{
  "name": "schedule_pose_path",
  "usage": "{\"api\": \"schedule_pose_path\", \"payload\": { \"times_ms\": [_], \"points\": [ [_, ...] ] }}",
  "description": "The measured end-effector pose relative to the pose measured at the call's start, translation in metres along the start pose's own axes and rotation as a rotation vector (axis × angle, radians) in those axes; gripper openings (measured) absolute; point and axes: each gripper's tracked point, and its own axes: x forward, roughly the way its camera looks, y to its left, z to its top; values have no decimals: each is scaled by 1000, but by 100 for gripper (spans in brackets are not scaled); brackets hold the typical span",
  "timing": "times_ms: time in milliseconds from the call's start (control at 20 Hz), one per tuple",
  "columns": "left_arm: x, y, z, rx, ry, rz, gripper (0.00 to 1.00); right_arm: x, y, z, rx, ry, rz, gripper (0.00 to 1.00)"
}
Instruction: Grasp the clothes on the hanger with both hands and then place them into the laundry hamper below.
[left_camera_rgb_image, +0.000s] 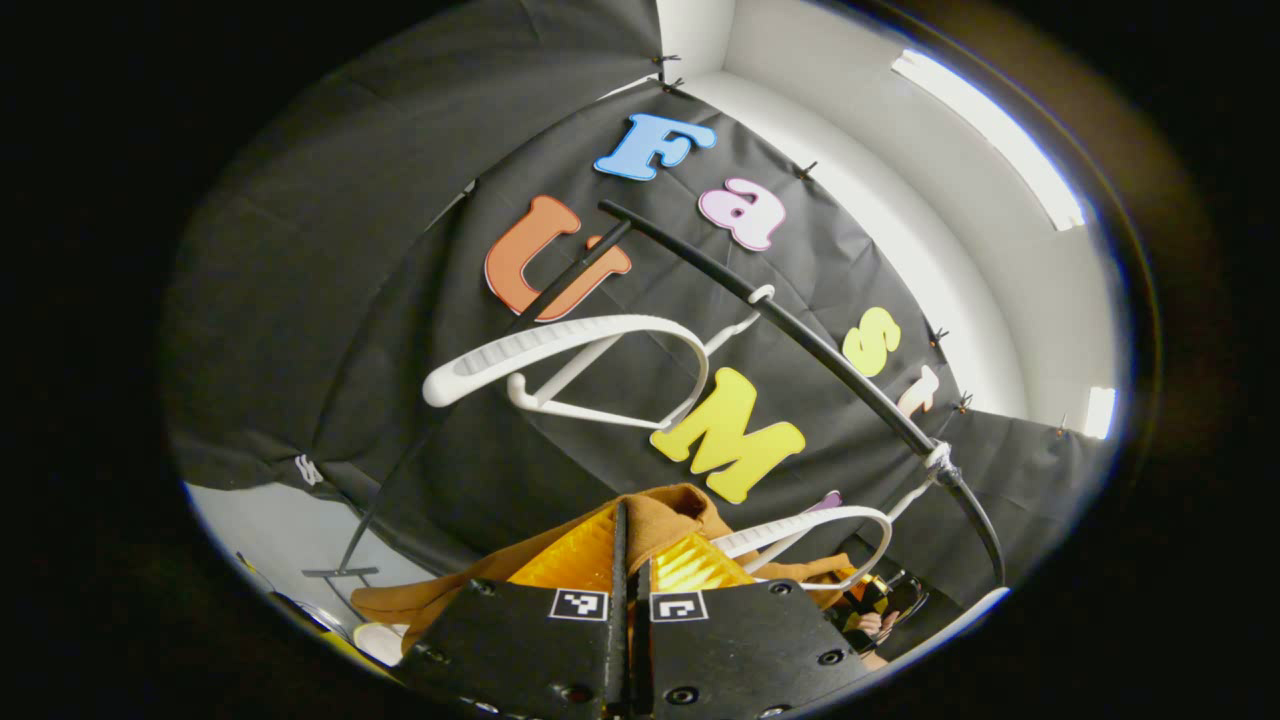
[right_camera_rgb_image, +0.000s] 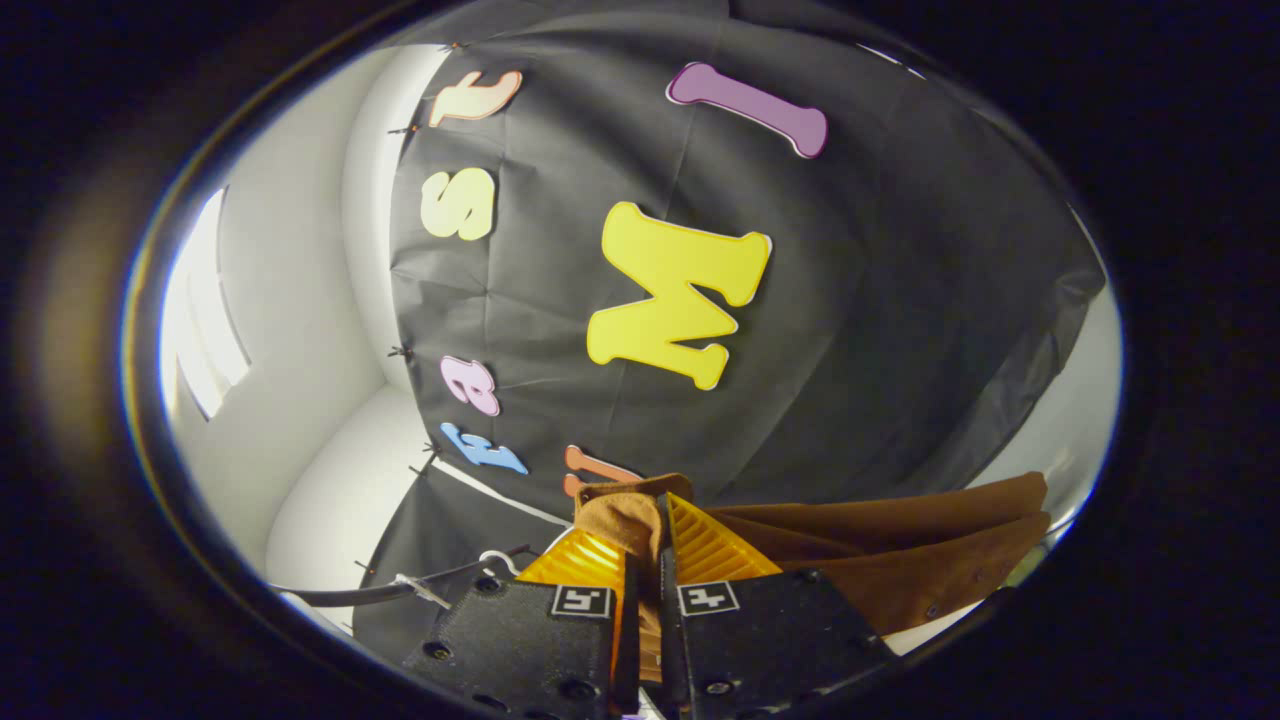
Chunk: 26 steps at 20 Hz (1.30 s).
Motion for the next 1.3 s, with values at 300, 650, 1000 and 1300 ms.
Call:
{"api": "schedule_pose_path", "payload": {
  "times_ms": [300,650,1000,1300],
  "points": [
    [-5,20,-20,3,30,20,1,-14,-21,-18,31,15,-10,7],
    [-24,28,-44,4,67,26,1,-41,-35,-49,12,47,-37,9],
    [-51,2,-63,92,98,-17,1,-66,-27,-103,-39,126,-32,9],
    [-78,-19,-85,179,134,-45,1,-79,-22,-152,-73,214,-24,9]
  ]
}}
